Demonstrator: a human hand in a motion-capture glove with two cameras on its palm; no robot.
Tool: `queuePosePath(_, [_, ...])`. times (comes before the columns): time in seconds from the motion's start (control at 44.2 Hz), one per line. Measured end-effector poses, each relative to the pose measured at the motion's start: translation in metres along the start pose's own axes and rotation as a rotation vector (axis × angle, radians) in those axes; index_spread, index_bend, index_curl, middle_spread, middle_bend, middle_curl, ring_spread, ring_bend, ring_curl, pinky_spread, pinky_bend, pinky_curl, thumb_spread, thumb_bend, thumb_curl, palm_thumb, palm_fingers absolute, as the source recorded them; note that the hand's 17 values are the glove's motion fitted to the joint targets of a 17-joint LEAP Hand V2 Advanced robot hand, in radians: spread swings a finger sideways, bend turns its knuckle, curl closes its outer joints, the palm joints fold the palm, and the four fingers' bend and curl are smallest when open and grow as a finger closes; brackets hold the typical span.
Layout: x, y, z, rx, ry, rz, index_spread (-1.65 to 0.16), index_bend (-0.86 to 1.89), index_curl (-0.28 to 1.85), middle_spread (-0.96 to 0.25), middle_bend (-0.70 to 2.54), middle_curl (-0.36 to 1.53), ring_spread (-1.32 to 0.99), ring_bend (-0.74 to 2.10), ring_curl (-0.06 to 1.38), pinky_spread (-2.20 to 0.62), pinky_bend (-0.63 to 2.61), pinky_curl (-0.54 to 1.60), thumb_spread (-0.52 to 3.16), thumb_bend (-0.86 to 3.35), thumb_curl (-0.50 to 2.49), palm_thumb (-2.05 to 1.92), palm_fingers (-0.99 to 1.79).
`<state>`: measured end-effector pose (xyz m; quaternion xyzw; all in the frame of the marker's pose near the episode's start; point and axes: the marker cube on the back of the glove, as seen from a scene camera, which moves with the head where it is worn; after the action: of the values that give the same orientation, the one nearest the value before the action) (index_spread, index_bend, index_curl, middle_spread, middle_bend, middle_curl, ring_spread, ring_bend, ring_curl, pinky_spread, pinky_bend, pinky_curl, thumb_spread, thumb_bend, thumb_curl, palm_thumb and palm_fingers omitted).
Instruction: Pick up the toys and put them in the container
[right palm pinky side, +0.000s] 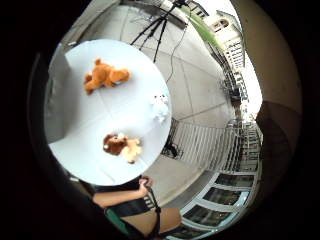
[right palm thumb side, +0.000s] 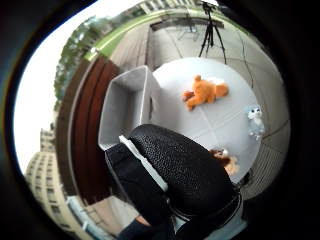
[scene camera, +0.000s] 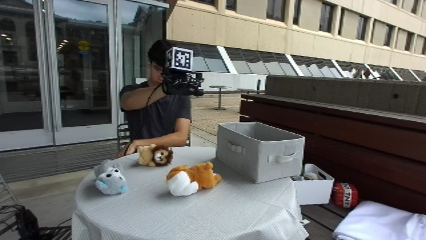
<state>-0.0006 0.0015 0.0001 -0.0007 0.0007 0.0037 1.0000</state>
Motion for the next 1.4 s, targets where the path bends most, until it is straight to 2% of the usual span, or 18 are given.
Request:
queuePosePath(0.113, [0.0, 0.003, 0.001, -0.001, 0.009, 0.022, -0.13, 0.19, 0.09, -0.04, 0.2, 0.08, -0.14, 0.15, 0.02, -0.07, 0.47, 0.14, 0.63, -0.11, 0.0, -0.17, 0.01])
queuePosePath(0.249, [0.001, 0.007, 0.0, 0.001, 0.015, 0.034, -0.16, 0.18, 0.14, -0.05, 0.2, 0.13, -0.19, 0.16, 0.05, -0.09, 0.5, 0.19, 0.84, -0.11, 0.01, -0.17, -0.03])
queuePosePath(0.362, [-0.005, 0.011, -0.004, -0.093, 0.012, 0.163, -0.17, 0.17, 0.18, -0.05, 0.2, 0.17, -0.21, 0.17, 0.06, -0.1, 0.51, 0.21, 0.93, -0.11, 0.01, -0.17, -0.06])
queuePosePath(0.452, [0.005, 0.002, 0.002, -0.026, 0.009, 0.02, -0.17, 0.17, 0.2, -0.05, 0.2, 0.19, -0.22, 0.17, 0.08, -0.1, 0.51, 0.23, 0.98, -0.11, 0.02, -0.17, -0.06])
queuePosePath(0.701, [0.013, 0.009, 0.004, -0.031, 0.029, -0.016, -0.18, 0.17, 0.25, -0.06, 0.19, 0.24, -0.24, 0.17, 0.11, -0.11, 0.5, 0.26, 1.03, -0.11, 0.02, -0.18, -0.09])
queuePosePath(0.972, [0.048, 0.044, 0.017, -0.036, 0.062, -0.053, -0.19, 0.13, 0.27, -0.06, 0.17, 0.27, -0.24, 0.2, 0.15, -0.09, 0.54, 0.3, 0.97, -0.12, 0.04, -0.18, -0.07])
queuePosePath(1.108, [0.066, 0.06, 0.048, -0.002, 0.043, -0.001, -0.2, 0.12, 0.27, -0.07, 0.18, 0.28, -0.26, 0.22, 0.17, -0.08, 0.57, 0.31, 0.91, -0.12, 0.06, -0.17, -0.07])
queuePosePath(1.198, [0.069, 0.082, 0.069, -0.06, 0.03, 0.078, -0.2, 0.13, 0.27, -0.07, 0.18, 0.29, -0.26, 0.22, 0.19, -0.07, 0.58, 0.32, 0.89, -0.12, 0.07, -0.17, -0.07])
queuePosePath(1.311, [0.077, 0.095, 0.096, -0.051, 0.018, 0.012, -0.2, 0.14, 0.27, -0.07, 0.18, 0.3, -0.27, 0.23, 0.2, -0.06, 0.58, 0.33, 0.87, -0.12, 0.08, -0.18, -0.07])
queuePosePath(1.402, [0.07, 0.114, 0.117, -0.089, 0.02, 0.173, -0.2, 0.14, 0.27, -0.07, 0.18, 0.3, -0.27, 0.22, 0.21, -0.06, 0.57, 0.33, 0.86, -0.12, 0.09, -0.18, -0.07])
